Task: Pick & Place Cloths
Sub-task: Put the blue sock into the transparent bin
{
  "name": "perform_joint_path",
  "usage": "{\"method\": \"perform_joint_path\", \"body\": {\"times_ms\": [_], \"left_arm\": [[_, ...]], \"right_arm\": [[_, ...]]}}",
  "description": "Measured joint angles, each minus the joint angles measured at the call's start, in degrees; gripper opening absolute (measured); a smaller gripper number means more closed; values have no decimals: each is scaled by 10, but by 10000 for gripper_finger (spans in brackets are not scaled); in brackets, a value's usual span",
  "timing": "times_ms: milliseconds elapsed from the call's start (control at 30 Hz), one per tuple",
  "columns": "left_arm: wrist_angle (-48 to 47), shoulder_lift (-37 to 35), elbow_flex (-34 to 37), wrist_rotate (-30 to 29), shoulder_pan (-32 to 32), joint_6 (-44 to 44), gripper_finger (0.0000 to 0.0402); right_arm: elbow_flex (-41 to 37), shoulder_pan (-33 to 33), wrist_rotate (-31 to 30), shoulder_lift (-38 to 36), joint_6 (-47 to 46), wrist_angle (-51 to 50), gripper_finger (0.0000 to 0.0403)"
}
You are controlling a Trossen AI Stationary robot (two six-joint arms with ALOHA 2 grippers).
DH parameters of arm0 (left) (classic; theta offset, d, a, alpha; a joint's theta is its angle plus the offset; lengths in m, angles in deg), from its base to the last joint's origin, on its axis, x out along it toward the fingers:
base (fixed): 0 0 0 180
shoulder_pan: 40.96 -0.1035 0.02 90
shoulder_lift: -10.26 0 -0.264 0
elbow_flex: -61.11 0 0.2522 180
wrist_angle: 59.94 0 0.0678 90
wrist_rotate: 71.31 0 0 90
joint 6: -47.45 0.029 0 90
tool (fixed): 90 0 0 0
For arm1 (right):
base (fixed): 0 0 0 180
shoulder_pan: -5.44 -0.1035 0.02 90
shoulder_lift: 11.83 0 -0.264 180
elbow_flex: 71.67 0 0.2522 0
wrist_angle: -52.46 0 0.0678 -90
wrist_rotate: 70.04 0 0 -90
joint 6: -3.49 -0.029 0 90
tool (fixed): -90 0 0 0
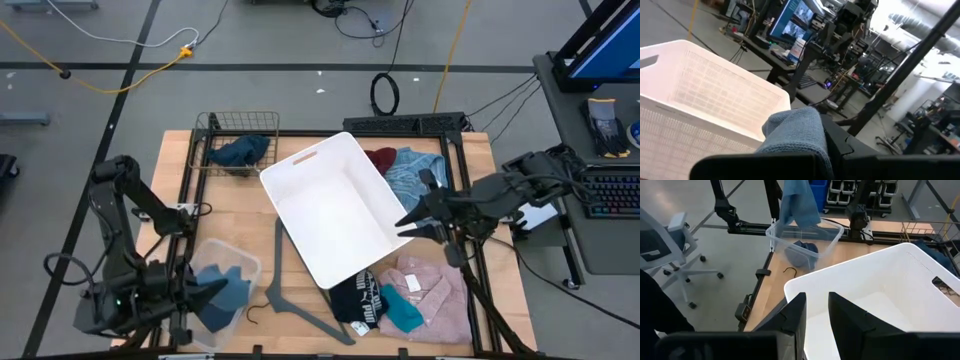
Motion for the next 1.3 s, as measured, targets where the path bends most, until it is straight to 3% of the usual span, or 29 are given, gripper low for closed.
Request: {"method": "perform_joint_path", "body": {"times_ms": [167,433,567,767,1067,1300], "left_arm": [[-68,4,0,32,-17,-103,0],[-115,-1,0,242,-104,-220,0],[-190,-29,0,327,-143,-297,0],[-353,-69,-18,417,-183,-409,0],[-744,-62,-184,533,-206,-563,0],[-925,-45,-196,667,-222,-704,0]], "right_arm": [[0,0,1,0,0,0,73],[0,0,2,0,0,1,73],[0,0,2,0,-11,2,73],[0,-8,2,0,-15,1,73],[0,-7,1,0,-16,2,73],[-11,-7,-3,0,-13,11,73]]}}
